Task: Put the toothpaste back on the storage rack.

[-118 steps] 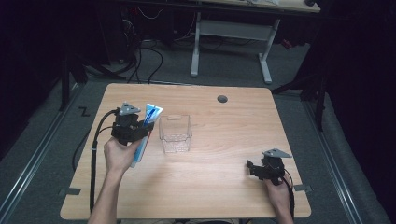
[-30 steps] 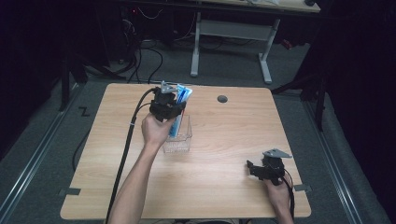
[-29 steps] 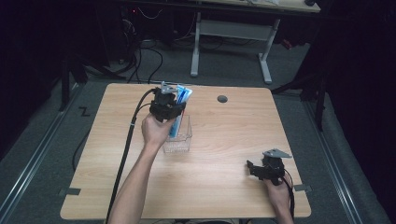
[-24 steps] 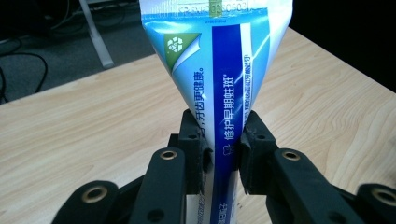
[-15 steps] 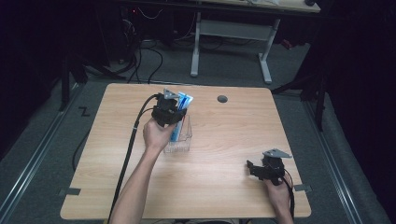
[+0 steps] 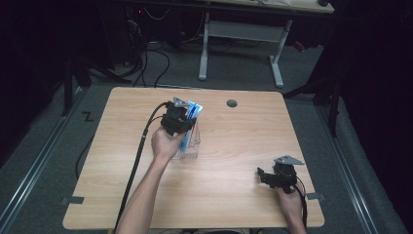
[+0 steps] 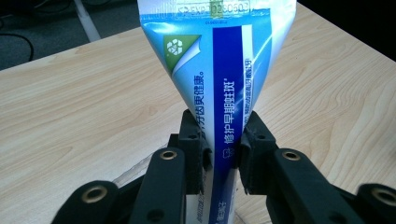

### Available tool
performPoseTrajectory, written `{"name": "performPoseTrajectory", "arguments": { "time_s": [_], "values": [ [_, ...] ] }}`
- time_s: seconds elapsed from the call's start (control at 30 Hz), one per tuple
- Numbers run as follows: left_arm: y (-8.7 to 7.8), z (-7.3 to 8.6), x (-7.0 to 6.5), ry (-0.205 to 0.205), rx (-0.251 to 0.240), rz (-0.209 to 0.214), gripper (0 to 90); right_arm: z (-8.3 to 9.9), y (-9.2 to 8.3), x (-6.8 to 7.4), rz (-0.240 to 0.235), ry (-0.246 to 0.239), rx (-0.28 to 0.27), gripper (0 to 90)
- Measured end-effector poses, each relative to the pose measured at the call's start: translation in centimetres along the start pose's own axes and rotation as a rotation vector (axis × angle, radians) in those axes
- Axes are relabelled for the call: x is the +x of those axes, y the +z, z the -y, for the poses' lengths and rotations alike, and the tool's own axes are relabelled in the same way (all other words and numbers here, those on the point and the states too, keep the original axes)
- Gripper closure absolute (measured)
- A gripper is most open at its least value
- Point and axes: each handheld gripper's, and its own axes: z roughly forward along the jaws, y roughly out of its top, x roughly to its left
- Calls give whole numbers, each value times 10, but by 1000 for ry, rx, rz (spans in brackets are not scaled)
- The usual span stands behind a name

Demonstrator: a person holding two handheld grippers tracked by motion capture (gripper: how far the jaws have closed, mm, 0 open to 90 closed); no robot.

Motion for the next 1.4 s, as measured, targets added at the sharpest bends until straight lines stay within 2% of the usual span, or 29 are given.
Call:
{"name": "performPoseTrajectory", "arguments": {
  "time_s": [0.43,0.77,1.13,1.3,1.4],
  "values": [
    [7,3,-1,-3,22,-1,732,0,0,0,0,0,0,196],
    [8,3,0,-9,22,-2,722,0,0,0,0,0,0,196],
    [8,3,-2,10,29,-14,710,0,0,0,0,0,0,196],
    [8,3,-3,15,30,-20,685,0,0,0,0,-1,0,196],
    [7,3,-3,18,27,-28,627,0,0,0,0,-1,0,196]
  ]
}}
